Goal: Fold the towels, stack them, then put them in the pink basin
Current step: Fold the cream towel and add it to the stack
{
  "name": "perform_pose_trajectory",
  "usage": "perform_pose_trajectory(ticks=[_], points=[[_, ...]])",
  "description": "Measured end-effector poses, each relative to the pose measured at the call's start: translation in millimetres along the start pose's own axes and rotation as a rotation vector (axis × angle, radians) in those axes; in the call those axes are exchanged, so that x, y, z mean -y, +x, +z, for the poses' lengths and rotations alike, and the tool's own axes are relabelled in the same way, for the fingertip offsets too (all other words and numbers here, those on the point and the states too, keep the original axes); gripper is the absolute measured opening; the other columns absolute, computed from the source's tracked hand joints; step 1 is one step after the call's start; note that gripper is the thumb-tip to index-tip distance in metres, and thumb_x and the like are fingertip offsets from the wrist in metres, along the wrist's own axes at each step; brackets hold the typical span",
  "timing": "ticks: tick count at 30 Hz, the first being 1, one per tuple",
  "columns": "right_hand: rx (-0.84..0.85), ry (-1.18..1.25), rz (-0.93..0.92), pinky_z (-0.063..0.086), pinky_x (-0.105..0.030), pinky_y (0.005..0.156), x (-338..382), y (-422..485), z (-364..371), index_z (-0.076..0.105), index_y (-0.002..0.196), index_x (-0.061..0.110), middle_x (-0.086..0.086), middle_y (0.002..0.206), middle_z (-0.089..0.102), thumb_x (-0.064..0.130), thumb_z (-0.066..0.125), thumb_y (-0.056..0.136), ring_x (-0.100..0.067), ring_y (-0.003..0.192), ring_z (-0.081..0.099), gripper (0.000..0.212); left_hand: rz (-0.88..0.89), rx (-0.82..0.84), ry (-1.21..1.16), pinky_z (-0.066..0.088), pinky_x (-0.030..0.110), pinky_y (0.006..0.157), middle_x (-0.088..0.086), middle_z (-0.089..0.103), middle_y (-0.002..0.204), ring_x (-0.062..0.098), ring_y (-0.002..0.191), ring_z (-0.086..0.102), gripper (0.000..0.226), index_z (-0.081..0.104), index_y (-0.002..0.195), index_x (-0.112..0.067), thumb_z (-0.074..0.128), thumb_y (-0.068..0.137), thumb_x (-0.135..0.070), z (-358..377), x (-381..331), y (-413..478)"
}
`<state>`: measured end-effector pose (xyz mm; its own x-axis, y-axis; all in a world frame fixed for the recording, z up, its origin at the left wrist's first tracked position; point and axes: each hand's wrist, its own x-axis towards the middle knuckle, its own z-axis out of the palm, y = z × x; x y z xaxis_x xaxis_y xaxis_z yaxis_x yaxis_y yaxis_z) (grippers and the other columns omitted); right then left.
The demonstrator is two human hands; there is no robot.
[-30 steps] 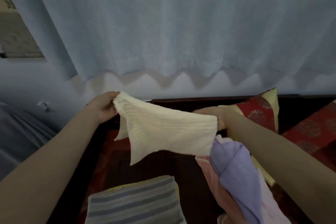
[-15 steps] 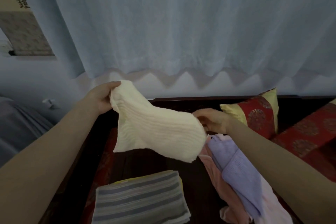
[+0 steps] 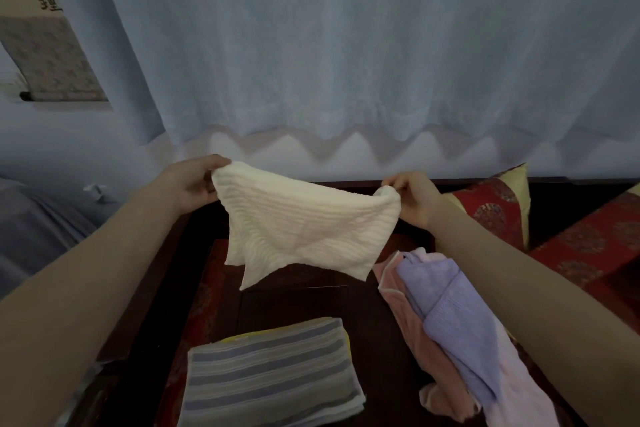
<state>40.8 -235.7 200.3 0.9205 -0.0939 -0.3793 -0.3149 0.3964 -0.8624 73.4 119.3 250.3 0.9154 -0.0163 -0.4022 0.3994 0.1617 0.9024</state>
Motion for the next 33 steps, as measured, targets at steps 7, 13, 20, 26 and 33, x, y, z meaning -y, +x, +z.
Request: perform_pose_trajectory(ticks=[7, 13, 20, 26, 33], points=[[-0.143, -0.363, -0.202, 0.054, -0.024, 0.067, -4.1, 3.6, 2.1, 0.069, 0.088, 0.017, -0.008, 0.089, 0.066, -0.006, 0.066, 0.077, -0.016, 0.082, 0.062, 0.025, 0.322, -0.184, 0.032, 0.055, 0.025, 0.061, 0.000, 0.059, 0.094, 0.011, 0.078, 0.057, 0.035, 0.063, 0.102, -0.024, 0.057, 0.084, 0.005, 2.2, 1.0, 0.1], [-0.035, -0.538, -0.414, 0.058, -0.020, 0.062, -19.0, -44.6, -7.5, 0.071, 0.077, 0.014, -0.008, 0.079, 0.067, -0.010, 0.070, 0.075, -0.015, 0.073, 0.065, 0.025, 0.379, 0.033, 0.115, 0.056, 0.018, 0.065, -0.003, 0.072, 0.087, 0.011, 0.084, 0.066, 0.028, 0.074, 0.086, -0.021, 0.058, 0.084, 0.002, -24.0, 11.2, -31.4], [0.436, -0.917, -0.404, 0.049, -0.023, 0.060, -107.4, -141.4, -64.4, 0.065, 0.067, 0.042, 0.011, 0.068, 0.067, 0.007, 0.067, 0.069, -0.006, 0.064, 0.062, 0.035, 0.098, 0.291, 0.222, 0.059, 0.028, 0.072, 0.019, 0.072, 0.097, 0.025, 0.083, 0.071, 0.061, 0.068, 0.082, -0.007, 0.097, 0.032, -0.027, -111.3, 129.9, -97.8], [0.815, -1.138, 0.450, 0.035, 0.005, 0.087, -256.2, -105.8, -142.4, 0.061, 0.096, 0.012, -0.009, 0.115, 0.064, 0.035, 0.048, 0.080, -0.012, 0.112, 0.058, 0.031, -0.317, 0.292, 0.561, 0.049, 0.023, 0.061, 0.014, 0.067, 0.075, 0.016, 0.067, 0.062, 0.037, 0.072, 0.078, -0.005, 0.089, 0.047, -0.016, -141.6, 254.1, -108.3], [0.558, -1.406, 0.180, 0.041, -0.006, 0.068, -249.7, -94.7, -92.9, 0.069, 0.073, 0.013, 0.014, 0.060, 0.058, 0.017, 0.067, 0.079, 0.018, 0.063, 0.056, 0.007, -0.504, 0.177, 0.911, 0.048, 0.019, 0.049, 0.003, 0.064, 0.057, 0.014, 0.051, 0.060, 0.020, 0.067, 0.060, -0.008, 0.066, 0.076, 0.005, -130.4, 287.1, -37.9]])
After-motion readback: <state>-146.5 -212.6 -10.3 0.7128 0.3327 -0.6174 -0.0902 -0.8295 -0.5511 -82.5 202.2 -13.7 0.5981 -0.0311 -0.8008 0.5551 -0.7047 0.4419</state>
